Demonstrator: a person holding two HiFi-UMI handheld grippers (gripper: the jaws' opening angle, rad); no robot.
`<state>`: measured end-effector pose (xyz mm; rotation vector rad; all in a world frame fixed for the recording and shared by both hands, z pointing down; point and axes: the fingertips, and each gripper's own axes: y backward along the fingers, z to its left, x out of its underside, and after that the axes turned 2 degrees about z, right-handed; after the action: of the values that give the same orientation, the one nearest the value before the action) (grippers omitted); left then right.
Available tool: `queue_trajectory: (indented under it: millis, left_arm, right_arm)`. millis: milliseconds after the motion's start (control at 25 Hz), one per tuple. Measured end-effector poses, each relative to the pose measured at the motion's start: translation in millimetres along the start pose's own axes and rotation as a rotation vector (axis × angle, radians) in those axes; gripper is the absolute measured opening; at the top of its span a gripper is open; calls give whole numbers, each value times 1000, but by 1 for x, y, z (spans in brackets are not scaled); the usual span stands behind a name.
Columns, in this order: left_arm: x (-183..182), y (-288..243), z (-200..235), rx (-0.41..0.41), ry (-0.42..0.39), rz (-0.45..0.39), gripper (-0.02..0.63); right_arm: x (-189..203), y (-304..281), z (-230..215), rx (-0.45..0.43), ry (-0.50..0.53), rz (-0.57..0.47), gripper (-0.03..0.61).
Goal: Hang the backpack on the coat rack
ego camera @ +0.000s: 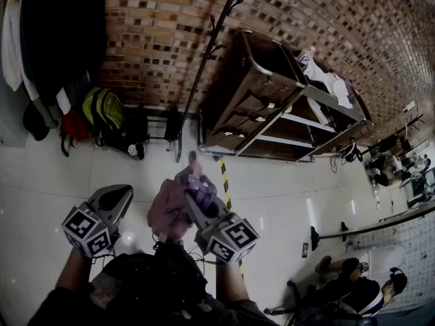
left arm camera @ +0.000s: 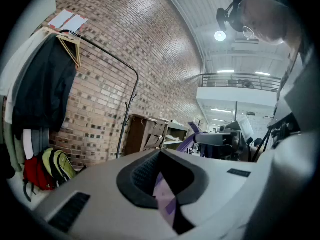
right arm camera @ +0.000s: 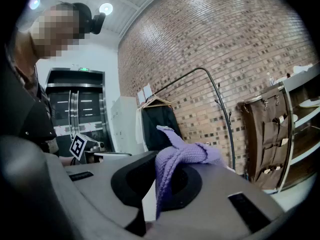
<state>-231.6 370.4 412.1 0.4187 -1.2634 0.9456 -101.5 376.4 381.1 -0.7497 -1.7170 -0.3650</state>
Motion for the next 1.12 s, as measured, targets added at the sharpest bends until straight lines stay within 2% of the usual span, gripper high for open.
queue_trajectory:
  millis: [280, 480, 720, 880, 1120]
  left_arm:
    - [-38, -109, 35, -26, -42, -36, 25]
    - [-65, -170, 55, -69, -36, -53, 25]
    - [-92, -228, 83, -124, -14, -71, 25]
    - [-102, -263, 89, -132, -26, -68, 25]
    - [-120, -295, 106, -140, -30, -71, 25]
  right_arm:
    - [-30, -49, -98, -63, 29, 2, 3]
    - [-45, -76, -161, -106, 9, 47, 3]
    - [-58, -103, -221, -150, -10, 105, 3]
    - [-66, -115, -255, -169, -8, 121, 3]
    - [-82, -134, -302, -150, -3, 119, 3]
